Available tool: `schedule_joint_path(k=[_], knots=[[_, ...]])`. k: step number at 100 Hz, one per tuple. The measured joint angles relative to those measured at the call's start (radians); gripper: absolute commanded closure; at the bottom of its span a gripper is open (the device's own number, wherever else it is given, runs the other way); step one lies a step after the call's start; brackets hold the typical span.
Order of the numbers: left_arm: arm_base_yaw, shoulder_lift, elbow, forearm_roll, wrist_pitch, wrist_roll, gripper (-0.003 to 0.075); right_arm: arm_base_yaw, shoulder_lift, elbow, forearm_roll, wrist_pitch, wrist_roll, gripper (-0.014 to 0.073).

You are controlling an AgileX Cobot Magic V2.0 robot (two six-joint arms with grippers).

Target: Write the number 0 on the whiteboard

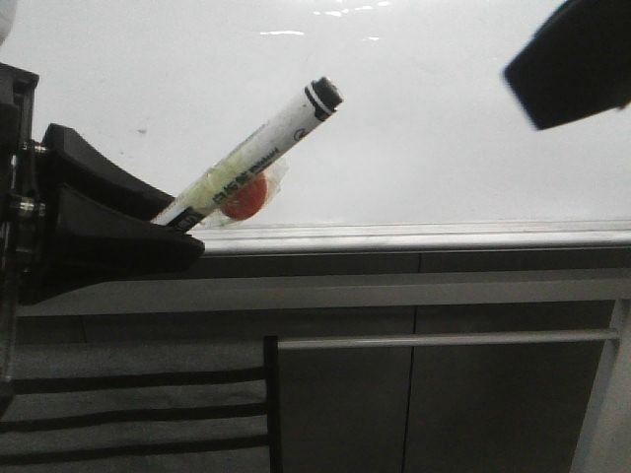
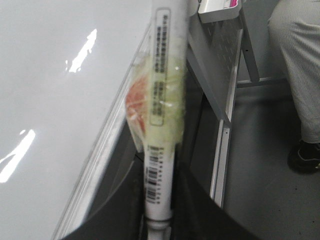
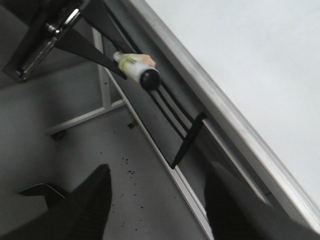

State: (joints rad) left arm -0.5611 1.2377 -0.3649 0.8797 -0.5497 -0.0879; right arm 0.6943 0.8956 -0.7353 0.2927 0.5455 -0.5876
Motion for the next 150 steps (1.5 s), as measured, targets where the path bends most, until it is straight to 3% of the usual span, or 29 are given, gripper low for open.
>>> schedule_joint_path(k=[21, 65, 75, 85, 101, 110, 134, 150], knots=[[0.000, -0.027, 0.000, 0.046, -0.018, 0.002, 0.0740, 0.141, 0.156, -0.061, -0.025, -0.099, -0.019, 0.0233], [0.000, -0.028, 0.003, 0.101, -0.064, 0.004, 0.0740, 0.158, 0.289, -0.125, -0.042, -0.147, -0.023, 0.0244], [0.000, -0.028, 0.003, 0.099, -0.068, 0.004, 0.0740, 0.158, 0.292, -0.125, -0.042, -0.147, -0.023, 0.0381], [0.000, -0.028, 0.003, 0.056, -0.077, 0.004, 0.0739, 0.158, 0.292, -0.125, -0.042, -0.140, -0.023, 0.0673], [0.000, -0.028, 0.003, 0.041, -0.077, 0.023, 0.0732, 0.158, 0.292, -0.131, -0.045, -0.132, -0.026, 0.0662], [0.000, -0.028, 0.003, 0.042, -0.077, 0.023, 0.0676, 0.158, 0.292, -0.131, -0.045, -0.131, -0.026, 0.0662], [0.000, -0.040, 0.003, -0.010, -0.062, -0.017, 0.0346, 0.158, 0.292, -0.131, -0.045, -0.131, -0.026, 0.0662], [0.000, -0.129, 0.003, -0.023, 0.011, -0.064, 0.0329, 0.158, 0.292, -0.131, -0.045, -0.158, -0.026, 0.0662]])
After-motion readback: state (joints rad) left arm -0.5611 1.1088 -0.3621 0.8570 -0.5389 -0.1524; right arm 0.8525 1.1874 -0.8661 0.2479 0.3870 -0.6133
